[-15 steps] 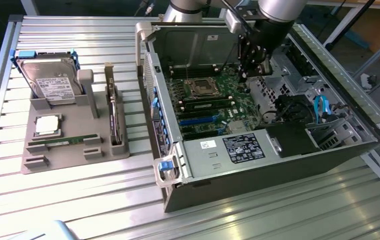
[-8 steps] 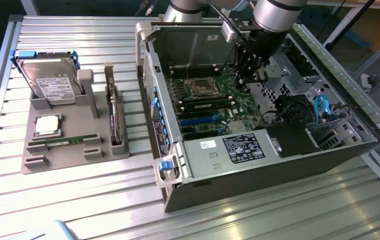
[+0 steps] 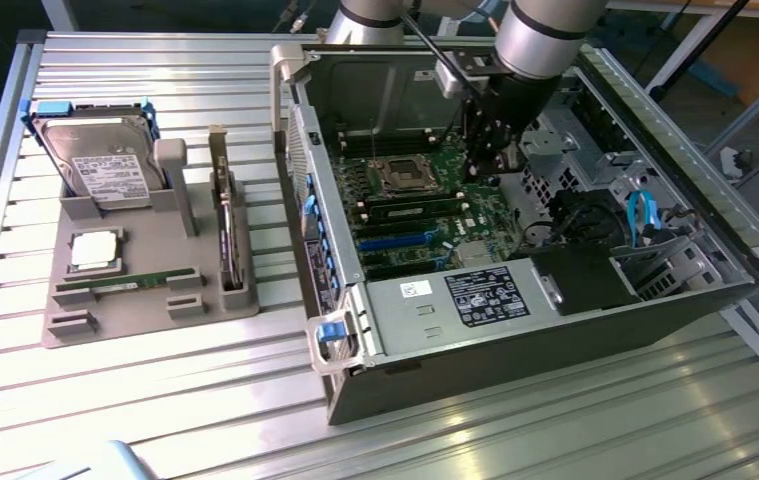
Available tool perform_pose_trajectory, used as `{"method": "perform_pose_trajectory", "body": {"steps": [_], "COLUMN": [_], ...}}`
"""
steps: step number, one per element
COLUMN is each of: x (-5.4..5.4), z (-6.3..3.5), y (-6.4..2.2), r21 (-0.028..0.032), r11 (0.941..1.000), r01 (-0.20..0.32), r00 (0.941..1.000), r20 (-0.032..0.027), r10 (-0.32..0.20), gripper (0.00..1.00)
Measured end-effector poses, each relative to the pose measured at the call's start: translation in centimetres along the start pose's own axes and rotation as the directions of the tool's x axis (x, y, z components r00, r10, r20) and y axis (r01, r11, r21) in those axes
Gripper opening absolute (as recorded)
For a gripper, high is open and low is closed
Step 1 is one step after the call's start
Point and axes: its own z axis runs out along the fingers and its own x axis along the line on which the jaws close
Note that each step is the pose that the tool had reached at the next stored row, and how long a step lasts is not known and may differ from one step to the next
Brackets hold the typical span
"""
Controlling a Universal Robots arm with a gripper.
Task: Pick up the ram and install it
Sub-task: 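Press down the ram until it locks into place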
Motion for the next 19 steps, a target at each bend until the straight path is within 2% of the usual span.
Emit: {"method": "perform_pose_trajectory", "body": {"steps": [17,19], "x": [0.1,0.1], "z": [3.67,3.86], "y": [0.09,0.09], "r21": [-0.0008,-0.0004], "r11": [1.0,1.0], "r01": [0.0,0.0], "r00": [1.0,1.0], "r20": [-0.0012,-0.0001], "r10": [0.0,0.0], "gripper": [0.1,0.1]}}
